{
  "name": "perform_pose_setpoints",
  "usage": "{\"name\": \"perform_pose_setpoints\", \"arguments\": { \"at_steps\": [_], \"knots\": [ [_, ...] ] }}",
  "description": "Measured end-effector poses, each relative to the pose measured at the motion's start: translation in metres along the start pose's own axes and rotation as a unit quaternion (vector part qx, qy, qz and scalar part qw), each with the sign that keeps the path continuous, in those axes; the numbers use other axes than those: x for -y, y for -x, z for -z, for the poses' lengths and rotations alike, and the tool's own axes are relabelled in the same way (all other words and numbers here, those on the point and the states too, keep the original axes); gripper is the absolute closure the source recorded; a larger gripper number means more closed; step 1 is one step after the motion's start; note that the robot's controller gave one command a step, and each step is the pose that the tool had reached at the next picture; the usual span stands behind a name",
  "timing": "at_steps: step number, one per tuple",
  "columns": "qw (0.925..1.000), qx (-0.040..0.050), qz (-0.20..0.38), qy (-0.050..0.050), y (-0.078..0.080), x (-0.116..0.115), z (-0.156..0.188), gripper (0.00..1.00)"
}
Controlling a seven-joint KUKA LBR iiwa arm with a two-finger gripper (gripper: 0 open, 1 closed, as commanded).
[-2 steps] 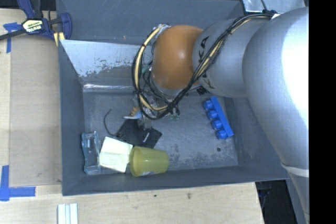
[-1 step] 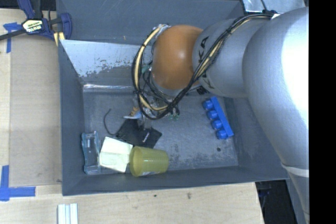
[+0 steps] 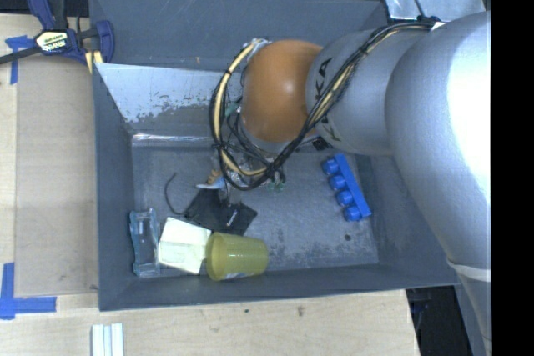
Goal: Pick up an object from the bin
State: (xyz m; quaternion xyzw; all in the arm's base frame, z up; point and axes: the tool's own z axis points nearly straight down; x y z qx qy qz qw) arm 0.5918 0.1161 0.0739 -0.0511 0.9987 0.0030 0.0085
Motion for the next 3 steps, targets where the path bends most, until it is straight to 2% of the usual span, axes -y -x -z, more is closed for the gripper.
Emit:
{"name": "perform_pose_setpoints", "arguments": {
  "at_steps": [3],
  "knots": [
    [1.0000,0.0000,0.000,0.000,0.0000,0.0000,0.0000,1.00]
  ]
}}
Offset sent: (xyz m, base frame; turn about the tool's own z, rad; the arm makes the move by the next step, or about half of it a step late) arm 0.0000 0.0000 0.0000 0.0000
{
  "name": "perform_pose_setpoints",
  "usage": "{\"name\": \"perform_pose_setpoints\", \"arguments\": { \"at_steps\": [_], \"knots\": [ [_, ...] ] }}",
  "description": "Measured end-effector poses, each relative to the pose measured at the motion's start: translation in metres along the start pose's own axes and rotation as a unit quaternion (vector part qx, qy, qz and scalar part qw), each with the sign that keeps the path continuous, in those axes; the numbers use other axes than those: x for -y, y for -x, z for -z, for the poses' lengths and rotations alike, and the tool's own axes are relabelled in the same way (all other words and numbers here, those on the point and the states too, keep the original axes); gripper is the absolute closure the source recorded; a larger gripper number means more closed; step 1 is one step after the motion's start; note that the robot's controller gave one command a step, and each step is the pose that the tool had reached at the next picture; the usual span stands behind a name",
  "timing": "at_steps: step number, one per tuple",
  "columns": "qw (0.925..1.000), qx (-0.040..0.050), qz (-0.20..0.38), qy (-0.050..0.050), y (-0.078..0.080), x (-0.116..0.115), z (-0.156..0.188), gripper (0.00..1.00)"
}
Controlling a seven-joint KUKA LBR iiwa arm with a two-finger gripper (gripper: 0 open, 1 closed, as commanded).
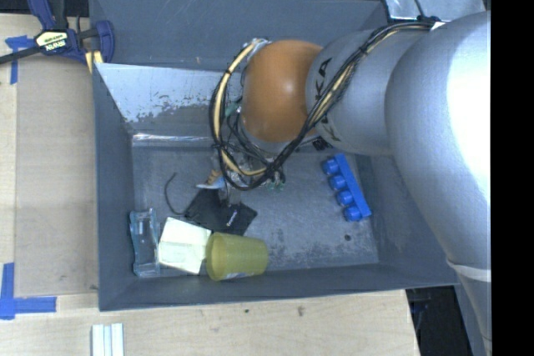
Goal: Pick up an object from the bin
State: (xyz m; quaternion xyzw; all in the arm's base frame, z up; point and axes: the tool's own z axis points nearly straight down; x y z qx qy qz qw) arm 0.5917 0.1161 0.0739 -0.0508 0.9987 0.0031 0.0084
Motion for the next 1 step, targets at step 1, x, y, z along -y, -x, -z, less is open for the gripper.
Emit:
{"name": "perform_pose_setpoints", "arguments": {
  "at_steps": [1],
  "knots": [
    [1.0000,0.0000,0.000,0.000,0.0000,0.0000,0.0000,1.00]
  ]
}}
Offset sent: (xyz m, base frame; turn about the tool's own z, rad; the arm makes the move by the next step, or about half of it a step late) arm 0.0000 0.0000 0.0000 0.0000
